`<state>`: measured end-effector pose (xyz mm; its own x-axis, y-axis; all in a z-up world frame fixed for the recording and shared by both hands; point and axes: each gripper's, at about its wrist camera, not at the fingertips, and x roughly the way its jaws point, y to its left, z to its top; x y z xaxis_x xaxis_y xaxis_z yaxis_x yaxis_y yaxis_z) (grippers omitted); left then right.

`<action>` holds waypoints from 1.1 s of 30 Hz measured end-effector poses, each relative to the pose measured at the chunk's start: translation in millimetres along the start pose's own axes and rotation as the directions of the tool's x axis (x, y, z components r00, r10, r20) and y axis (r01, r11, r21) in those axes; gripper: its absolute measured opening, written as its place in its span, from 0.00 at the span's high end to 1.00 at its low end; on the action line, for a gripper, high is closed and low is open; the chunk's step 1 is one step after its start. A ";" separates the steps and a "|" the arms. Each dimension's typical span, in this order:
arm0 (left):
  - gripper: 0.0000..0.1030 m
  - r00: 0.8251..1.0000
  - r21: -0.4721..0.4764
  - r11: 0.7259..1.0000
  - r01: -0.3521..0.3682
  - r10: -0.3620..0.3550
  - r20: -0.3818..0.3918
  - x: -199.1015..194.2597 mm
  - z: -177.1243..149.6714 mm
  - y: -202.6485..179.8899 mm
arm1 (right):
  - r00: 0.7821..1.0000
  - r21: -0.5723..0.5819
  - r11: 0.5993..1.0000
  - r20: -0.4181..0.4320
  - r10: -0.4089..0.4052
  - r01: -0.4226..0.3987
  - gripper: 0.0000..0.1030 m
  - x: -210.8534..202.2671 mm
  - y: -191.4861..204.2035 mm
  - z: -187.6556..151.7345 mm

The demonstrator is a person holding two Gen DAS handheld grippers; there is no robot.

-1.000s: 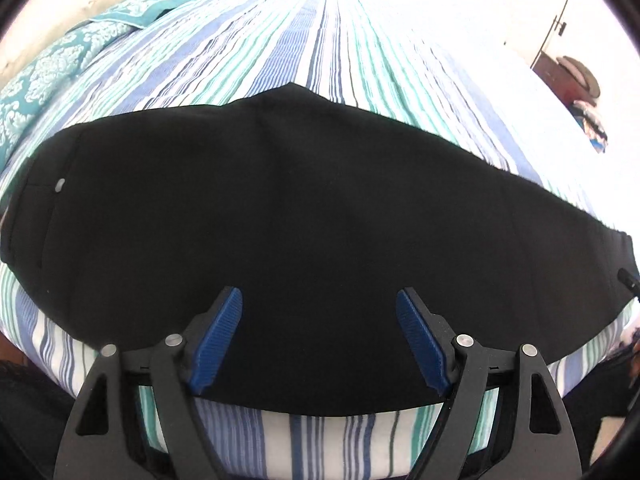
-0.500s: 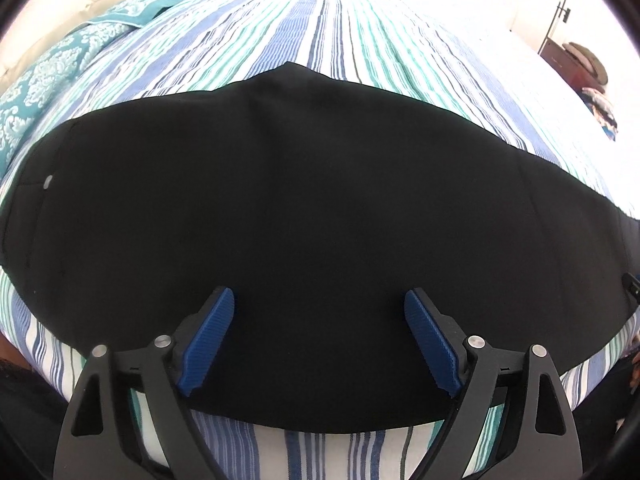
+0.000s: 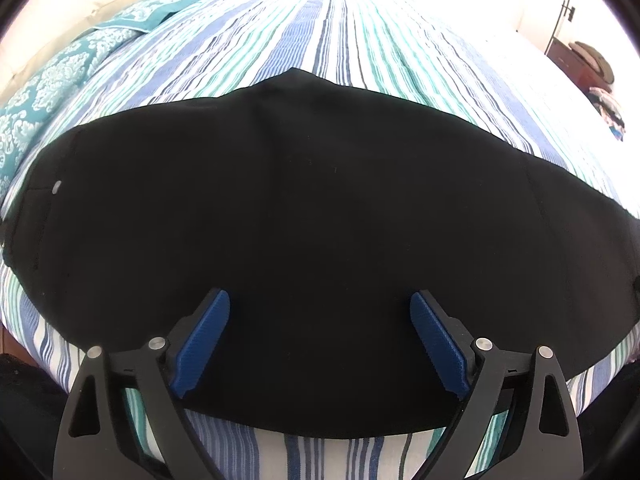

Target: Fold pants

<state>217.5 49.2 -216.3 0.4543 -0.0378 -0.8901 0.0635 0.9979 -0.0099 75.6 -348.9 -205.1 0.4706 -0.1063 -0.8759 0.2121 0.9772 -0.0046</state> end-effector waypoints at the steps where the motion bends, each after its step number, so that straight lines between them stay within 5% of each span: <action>1: 0.10 1.000 -0.009 1.000 0.008 -0.008 0.002 -1.8 0.6 2.1 | 1.000 0.008 1.000 0.003 -0.010 0.010 0.00 -2.4 -1.8 2.3; 10: 0.10 0.986 0.027 0.997 0.079 -0.082 0.148 -33.1 17.5 -3.7 | 0.987 0.061 0.998 0.157 -0.044 0.035 0.00 -36.5 -21.4 9.2; 15: 0.10 0.987 0.082 0.994 0.072 -0.083 0.135 -29.4 17.4 -15.2 | 0.943 0.245 0.969 0.317 -0.104 0.025 0.00 -92.5 -87.2 19.0; 18: 0.10 0.988 0.081 0.994 0.072 -0.082 0.129 -23.2 21.7 -13.6 | 0.907 0.418 0.908 0.392 -0.152 -0.029 0.00 -127.6 -158.6 15.4; 20: 0.10 0.989 0.074 0.995 0.069 -0.078 0.124 -24.3 18.2 -17.1 | 0.918 0.514 0.850 0.383 -0.103 -0.119 0.00 -132.1 -202.2 2.0; 23: 0.10 0.990 0.060 0.996 0.069 -0.076 0.119 -25.4 15.2 -21.9 | 0.919 0.588 0.750 0.388 0.068 -0.303 0.00 -116.2 -237.2 -24.4; 26: 0.10 0.991 0.070 0.996 0.058 -0.066 0.119 -23.2 13.5 -24.1 | 0.860 0.625 0.594 0.420 0.290 -0.506 0.02 -86.7 -246.5 -37.6; 27: 0.10 0.991 0.076 0.996 0.051 -0.060 0.118 -23.4 12.3 -24.7 | 0.862 0.628 0.590 0.391 0.324 -0.507 0.05 -77.9 -243.9 -36.1; 30: 0.10 0.992 0.075 0.996 0.037 -0.046 0.116 -25.1 10.1 -23.0 | 0.895 0.601 0.665 0.273 0.352 -0.444 0.15 -62.4 -227.6 -23.8; 33: 0.10 0.993 0.058 0.998 0.027 -0.033 0.113 -25.1 9.2 -18.0 | 0.927 0.573 0.729 0.221 0.302 -0.374 0.24 -58.6 -213.0 -13.9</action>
<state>213.2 31.7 -189.6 0.5494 -0.0765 -0.8321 0.1269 0.9919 -0.0074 -9.1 -548.3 -159.4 0.6897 0.1561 -0.7070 0.4696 0.6469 0.6009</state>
